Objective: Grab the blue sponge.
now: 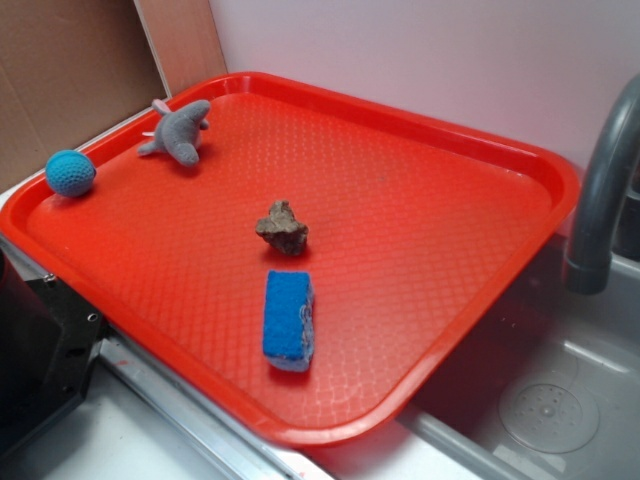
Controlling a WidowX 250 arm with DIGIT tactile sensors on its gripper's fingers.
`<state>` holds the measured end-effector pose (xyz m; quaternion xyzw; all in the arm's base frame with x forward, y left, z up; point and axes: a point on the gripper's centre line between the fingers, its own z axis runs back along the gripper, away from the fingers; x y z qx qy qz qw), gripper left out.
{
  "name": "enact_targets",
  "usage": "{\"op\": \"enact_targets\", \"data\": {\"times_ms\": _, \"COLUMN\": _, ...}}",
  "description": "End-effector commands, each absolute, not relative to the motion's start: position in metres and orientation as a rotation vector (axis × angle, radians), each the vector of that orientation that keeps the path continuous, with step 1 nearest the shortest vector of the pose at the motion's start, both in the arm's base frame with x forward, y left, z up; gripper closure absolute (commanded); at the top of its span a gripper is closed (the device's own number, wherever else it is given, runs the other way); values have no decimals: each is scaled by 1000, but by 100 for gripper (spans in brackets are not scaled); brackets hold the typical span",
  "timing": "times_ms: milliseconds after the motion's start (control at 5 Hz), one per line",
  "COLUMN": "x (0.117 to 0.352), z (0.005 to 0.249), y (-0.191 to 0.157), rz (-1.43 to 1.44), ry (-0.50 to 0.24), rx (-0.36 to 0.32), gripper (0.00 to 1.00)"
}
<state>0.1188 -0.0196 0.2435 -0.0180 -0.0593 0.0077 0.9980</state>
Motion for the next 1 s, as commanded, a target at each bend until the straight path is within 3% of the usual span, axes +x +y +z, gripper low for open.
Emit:
{"op": "enact_targets", "data": {"times_ms": 0, "x": 119, "z": 244, "y": -20, "rz": 15, "ry": -119, "rx": -36, "gripper": 0}}
{"op": "enact_targets", "data": {"times_ms": 200, "x": 119, "z": 235, "y": -31, "rz": 231, "ry": -83, "rx": -106, "gripper": 0}}
{"op": "enact_targets", "data": {"times_ms": 400, "x": 121, "z": 223, "y": -47, "rz": 434, "ry": -78, "rx": -111, "gripper": 0}}
{"op": "enact_targets", "data": {"times_ms": 800, "x": 128, "z": 183, "y": -81, "rz": 699, "ry": -134, "rx": -164, "gripper": 0}}
